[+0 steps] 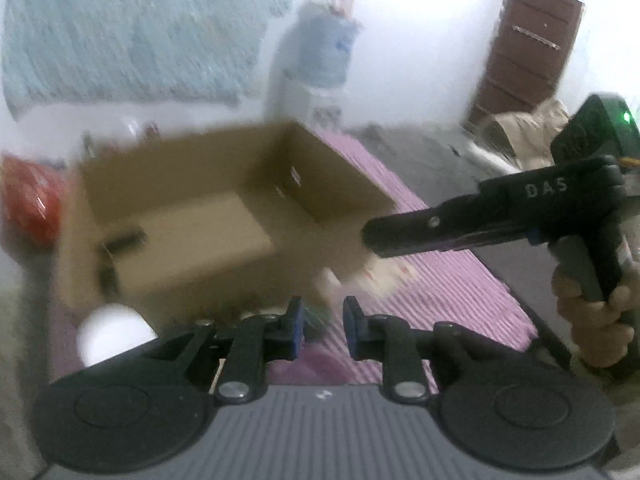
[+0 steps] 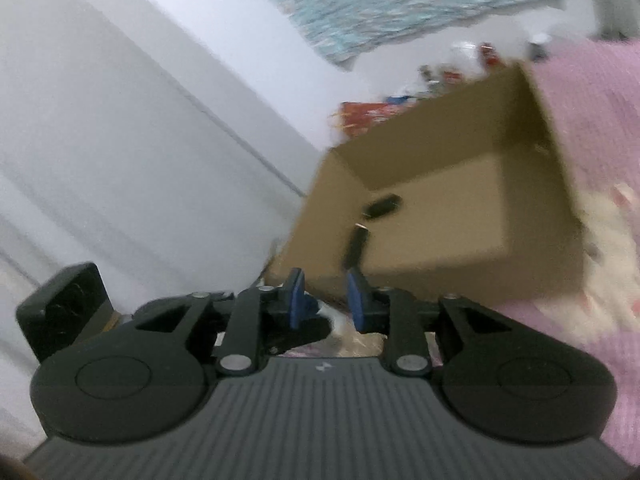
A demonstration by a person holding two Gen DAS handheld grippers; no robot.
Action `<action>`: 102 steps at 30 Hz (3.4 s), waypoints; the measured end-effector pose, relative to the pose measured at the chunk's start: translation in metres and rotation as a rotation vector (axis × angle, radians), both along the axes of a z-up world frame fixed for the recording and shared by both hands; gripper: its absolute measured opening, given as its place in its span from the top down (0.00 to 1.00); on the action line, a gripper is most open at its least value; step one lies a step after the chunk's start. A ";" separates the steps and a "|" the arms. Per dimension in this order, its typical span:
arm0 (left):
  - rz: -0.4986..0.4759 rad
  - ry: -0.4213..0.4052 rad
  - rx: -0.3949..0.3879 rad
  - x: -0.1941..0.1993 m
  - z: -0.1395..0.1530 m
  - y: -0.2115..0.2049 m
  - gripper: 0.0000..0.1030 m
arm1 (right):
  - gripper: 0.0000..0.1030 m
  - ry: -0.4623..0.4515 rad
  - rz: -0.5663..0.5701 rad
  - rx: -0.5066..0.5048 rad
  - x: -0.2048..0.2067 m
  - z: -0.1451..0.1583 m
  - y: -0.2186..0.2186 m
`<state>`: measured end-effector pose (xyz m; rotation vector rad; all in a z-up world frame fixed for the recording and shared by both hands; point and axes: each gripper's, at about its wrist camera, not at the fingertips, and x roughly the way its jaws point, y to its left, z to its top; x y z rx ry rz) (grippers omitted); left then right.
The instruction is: Organize rigid objects
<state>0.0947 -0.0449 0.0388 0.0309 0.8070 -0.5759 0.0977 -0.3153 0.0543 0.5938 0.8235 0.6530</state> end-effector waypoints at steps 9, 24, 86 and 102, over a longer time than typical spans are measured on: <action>-0.123 0.226 0.033 -0.014 -0.067 -0.046 0.71 | 0.74 0.252 -0.143 -0.012 -0.062 -0.095 -0.037; -0.109 0.252 0.097 -0.016 -0.088 -0.067 0.70 | 0.76 0.304 -0.095 0.010 -0.054 -0.136 -0.013; 0.185 0.111 0.176 0.150 0.010 0.048 0.84 | 0.81 0.311 0.264 -0.012 0.215 -0.054 0.135; 0.234 0.107 0.180 0.148 0.023 0.055 0.59 | 0.53 0.428 0.216 0.003 0.231 -0.080 0.130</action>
